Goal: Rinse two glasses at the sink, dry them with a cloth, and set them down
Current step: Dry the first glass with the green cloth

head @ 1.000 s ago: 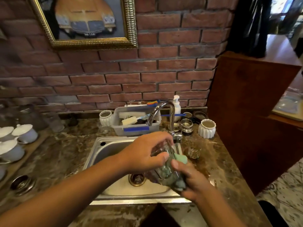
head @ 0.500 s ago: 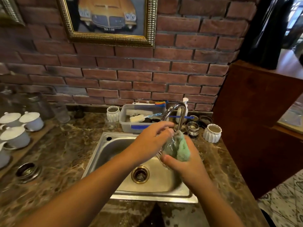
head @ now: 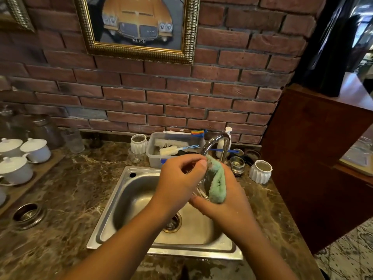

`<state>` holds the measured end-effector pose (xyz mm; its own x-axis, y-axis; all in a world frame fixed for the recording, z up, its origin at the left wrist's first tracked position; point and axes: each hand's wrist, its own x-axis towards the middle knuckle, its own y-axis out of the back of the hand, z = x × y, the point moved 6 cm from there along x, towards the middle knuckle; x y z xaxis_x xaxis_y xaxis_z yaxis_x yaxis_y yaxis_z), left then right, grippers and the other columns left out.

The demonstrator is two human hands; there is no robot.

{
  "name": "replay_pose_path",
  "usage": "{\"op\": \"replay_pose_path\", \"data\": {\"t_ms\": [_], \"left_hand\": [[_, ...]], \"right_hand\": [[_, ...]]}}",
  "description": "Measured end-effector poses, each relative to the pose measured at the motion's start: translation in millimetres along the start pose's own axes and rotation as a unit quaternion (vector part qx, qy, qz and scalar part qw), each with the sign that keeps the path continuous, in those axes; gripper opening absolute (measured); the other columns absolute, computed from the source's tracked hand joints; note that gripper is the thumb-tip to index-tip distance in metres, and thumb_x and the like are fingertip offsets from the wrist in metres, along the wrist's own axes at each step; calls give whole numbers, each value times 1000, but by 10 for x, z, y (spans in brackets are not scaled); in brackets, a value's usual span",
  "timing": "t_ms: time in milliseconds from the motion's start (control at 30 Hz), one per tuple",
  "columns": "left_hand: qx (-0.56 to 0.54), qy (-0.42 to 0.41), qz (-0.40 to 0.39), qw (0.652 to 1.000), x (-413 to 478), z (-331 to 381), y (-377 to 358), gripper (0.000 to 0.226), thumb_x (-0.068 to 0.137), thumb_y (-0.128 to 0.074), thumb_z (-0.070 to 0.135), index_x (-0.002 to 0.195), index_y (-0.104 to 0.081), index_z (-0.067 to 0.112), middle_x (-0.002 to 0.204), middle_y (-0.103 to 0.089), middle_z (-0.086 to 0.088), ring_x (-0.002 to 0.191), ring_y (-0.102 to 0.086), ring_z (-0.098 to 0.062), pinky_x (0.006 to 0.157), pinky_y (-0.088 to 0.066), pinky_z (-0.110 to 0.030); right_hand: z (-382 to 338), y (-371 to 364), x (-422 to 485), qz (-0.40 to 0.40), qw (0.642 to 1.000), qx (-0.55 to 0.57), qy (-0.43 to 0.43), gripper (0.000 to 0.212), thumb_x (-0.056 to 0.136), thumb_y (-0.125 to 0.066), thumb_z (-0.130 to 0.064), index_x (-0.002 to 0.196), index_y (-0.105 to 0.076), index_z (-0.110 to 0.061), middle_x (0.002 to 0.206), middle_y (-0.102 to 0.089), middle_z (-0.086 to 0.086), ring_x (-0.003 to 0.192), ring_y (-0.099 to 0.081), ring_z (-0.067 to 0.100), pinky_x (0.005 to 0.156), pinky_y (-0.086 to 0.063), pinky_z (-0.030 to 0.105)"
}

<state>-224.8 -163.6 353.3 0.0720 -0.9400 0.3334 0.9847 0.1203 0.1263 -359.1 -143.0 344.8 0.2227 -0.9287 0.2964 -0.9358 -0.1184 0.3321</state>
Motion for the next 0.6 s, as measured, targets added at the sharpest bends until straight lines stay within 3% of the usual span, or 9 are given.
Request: {"op": "replay_pose_path", "data": {"t_ms": [67, 133, 233, 267, 300, 400, 467, 533, 600], "left_hand": [[-21, -23, -15, 999, -30, 25, 63, 36, 84, -58, 40, 104, -79, 19, 96, -78, 4, 96, -73, -10, 78, -59, -24], [-31, -44, -49, 997, -43, 55, 96, 43, 82, -56, 43, 106, -79, 15, 99, -78, 0, 96, -72, -14, 79, -60, -27], [-41, -59, -94, 993, -45, 95, 105, 39, 81, -56, 43, 103, -79, 21, 104, -77, 0, 97, -72, -13, 82, -55, -20], [-39, -59, -110, 991, -43, 92, 100, 36, 82, -56, 44, 102, -78, 24, 105, -77, 1, 98, -72, -12, 83, -54, -18], [-37, -53, -127, 990, -37, 70, 95, 35, 82, -56, 44, 102, -78, 26, 105, -77, 3, 98, -72, -12, 84, -53, -18], [-42, -16, -179, 983, -24, -56, 99, 40, 84, -53, 47, 106, -76, 23, 103, -78, 4, 98, -72, -12, 86, -54, -22], [-32, -2, -185, 982, -1, -141, 112, 47, 85, -51, 50, 112, -75, 20, 109, -78, 0, 105, -72, -14, 92, -55, -27], [-30, 9, -175, 984, 32, -204, 120, 51, 86, -52, 52, 118, -75, 19, 116, -77, -2, 112, -71, -16, 98, -55, -32], [-21, 21, -168, 985, 54, -237, 96, 56, 86, -53, 54, 125, -72, 18, 121, -75, 0, 115, -69, -12, 96, -57, -29]], "right_hand": [[60, -48, 52, -74, 987, 122, -76, 64, 71, -86, -24, 128, -57, -32, 115, -71, -3, 103, -72, 14, 80, -61, 31], [147, -141, 10, -146, 938, 272, -160, 61, 67, -88, -24, 123, -65, -21, 111, -73, 15, 99, -72, 30, 84, -59, 53], [247, -375, -170, -199, 800, 505, -258, 61, 56, -97, -20, 111, -76, -6, 110, -74, 24, 100, -73, 40, 82, -61, 56], [267, -436, -221, -198, 770, 545, -267, 61, 51, -99, -19, 106, -78, -3, 108, -73, 27, 97, -73, 41, 75, -62, 53], [293, -477, -251, -190, 762, 557, -270, 63, 47, -101, -19, 104, -78, -2, 105, -73, 28, 93, -74, 42, 70, -63, 49], [340, -546, -282, -156, 782, 532, -284, 78, 46, -100, -16, 115, -69, 2, 102, -73, 30, 86, -75, 40, 62, -63, 43], [351, -506, -242, -122, 817, 494, -273, 76, 57, -91, -13, 125, -58, -1, 103, -75, 25, 88, -76, 38, 64, -64, 42], [348, -410, -142, -86, 886, 398, -222, 58, 71, -79, -11, 125, -58, -10, 104, -76, 18, 91, -75, 36, 70, -64, 42], [275, -290, -44, -66, 960, 232, -145, 56, 73, -78, -12, 125, -57, -19, 107, -73, 9, 96, -73, 28, 77, -62, 41]]}}
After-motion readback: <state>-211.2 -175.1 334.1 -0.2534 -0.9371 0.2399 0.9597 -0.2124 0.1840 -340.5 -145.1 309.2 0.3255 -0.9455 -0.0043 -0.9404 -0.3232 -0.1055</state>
